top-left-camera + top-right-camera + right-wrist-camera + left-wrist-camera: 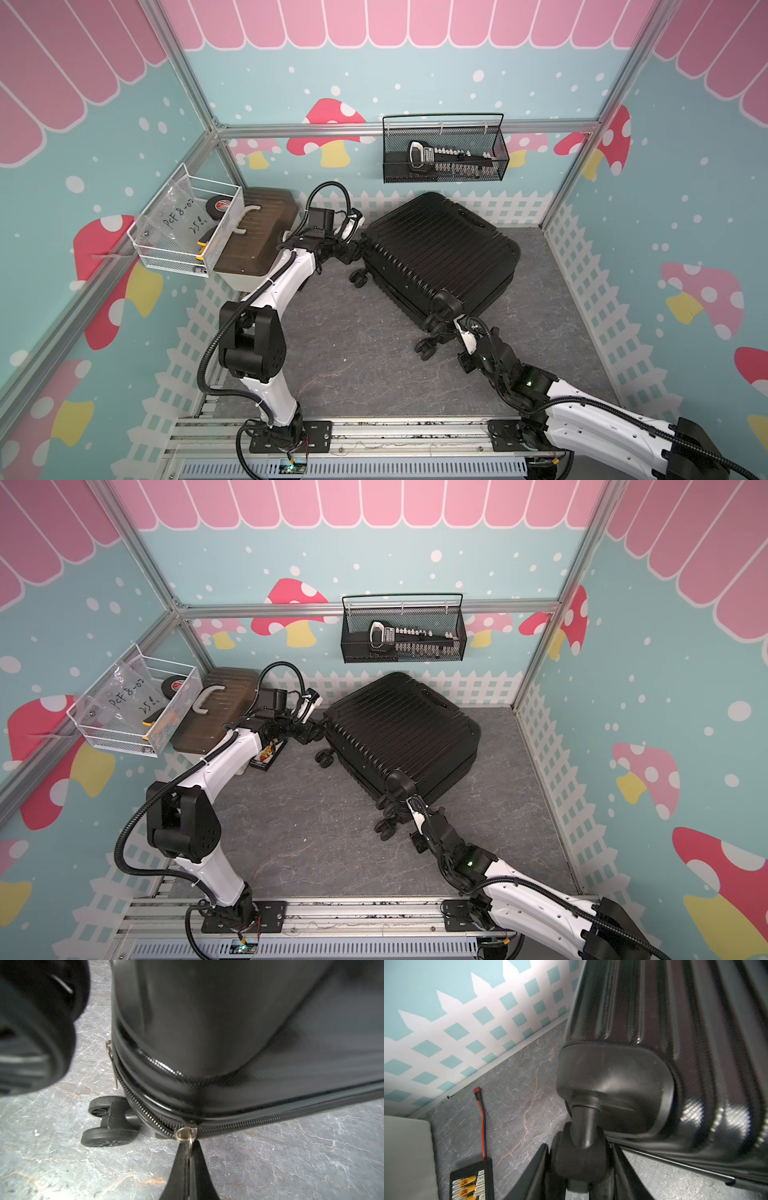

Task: Close the suitcase zippers
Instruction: Zip the zipper on the suitcase.

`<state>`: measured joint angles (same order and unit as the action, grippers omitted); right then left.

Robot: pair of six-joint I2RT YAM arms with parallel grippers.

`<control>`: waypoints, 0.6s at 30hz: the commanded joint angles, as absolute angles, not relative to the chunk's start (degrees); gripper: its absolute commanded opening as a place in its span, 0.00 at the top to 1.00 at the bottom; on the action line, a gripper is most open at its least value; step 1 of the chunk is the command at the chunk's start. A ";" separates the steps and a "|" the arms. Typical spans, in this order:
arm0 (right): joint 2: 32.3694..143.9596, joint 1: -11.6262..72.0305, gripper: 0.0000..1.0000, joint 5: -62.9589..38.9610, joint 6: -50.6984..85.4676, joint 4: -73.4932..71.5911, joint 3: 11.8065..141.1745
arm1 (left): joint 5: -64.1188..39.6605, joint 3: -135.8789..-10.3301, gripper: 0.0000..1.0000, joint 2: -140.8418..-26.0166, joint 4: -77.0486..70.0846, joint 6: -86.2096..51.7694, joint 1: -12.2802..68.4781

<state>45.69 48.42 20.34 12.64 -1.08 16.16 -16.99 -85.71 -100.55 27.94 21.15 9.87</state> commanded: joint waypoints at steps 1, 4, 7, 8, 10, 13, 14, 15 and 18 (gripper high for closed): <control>46.64 48.25 1.00 22.16 12.05 -2.79 17.70 | -11.54 -80.31 0.62 -96.47 32.70 14.76 10.36; 47.82 48.16 1.00 22.75 11.65 -3.05 18.45 | -10.02 -75.43 0.62 -91.48 32.94 11.62 11.26; 49.22 48.08 1.00 23.61 11.29 -3.26 19.39 | -10.37 -70.90 0.61 -85.39 34.45 9.28 12.90; 49.75 48.07 1.00 24.03 11.17 -3.45 19.67 | -10.21 -69.33 0.61 -83.20 35.06 8.87 13.75; 50.56 47.99 1.00 24.43 10.68 -3.76 20.19 | -10.43 -66.42 0.60 -79.22 36.00 7.45 15.11; 51.86 47.60 1.00 24.70 9.58 -4.53 20.65 | -11.89 -62.49 0.60 -73.72 38.21 5.62 16.36; 52.31 47.32 1.00 24.74 9.04 -4.65 20.97 | -11.87 -61.26 0.60 -71.75 38.84 4.41 16.66; 52.66 47.03 1.00 24.78 8.66 -4.72 21.13 | -11.86 -60.13 0.60 -70.10 39.26 3.09 16.76; 53.43 45.53 1.00 24.07 7.06 -5.61 21.44 | -13.51 -56.12 0.60 -65.10 40.40 -0.54 17.97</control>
